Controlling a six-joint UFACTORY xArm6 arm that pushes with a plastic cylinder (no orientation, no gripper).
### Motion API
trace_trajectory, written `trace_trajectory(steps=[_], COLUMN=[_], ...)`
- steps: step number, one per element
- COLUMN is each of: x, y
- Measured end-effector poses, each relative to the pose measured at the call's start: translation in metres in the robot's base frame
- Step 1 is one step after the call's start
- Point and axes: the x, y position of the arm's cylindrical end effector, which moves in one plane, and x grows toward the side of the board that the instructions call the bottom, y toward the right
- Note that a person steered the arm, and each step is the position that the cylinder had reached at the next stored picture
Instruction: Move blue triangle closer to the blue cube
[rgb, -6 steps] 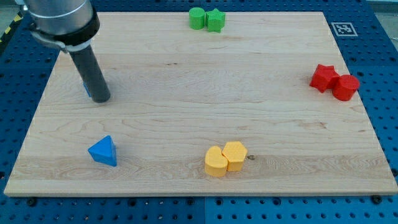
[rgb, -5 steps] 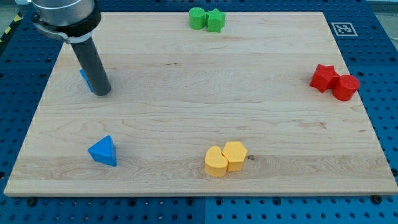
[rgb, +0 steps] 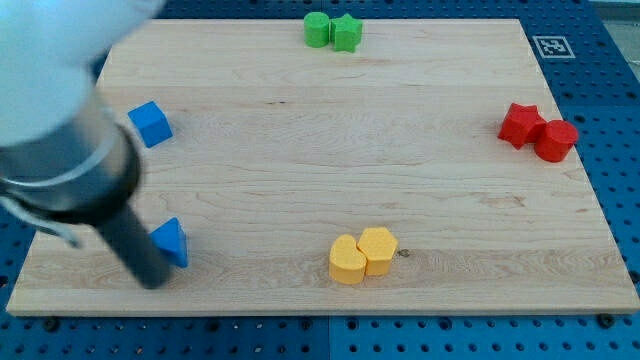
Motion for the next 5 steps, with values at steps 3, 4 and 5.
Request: trace_trajectory(steps=[3,4,5], x=[0.0,-0.006,-0.022], y=[-0.007,-0.003,-0.003])
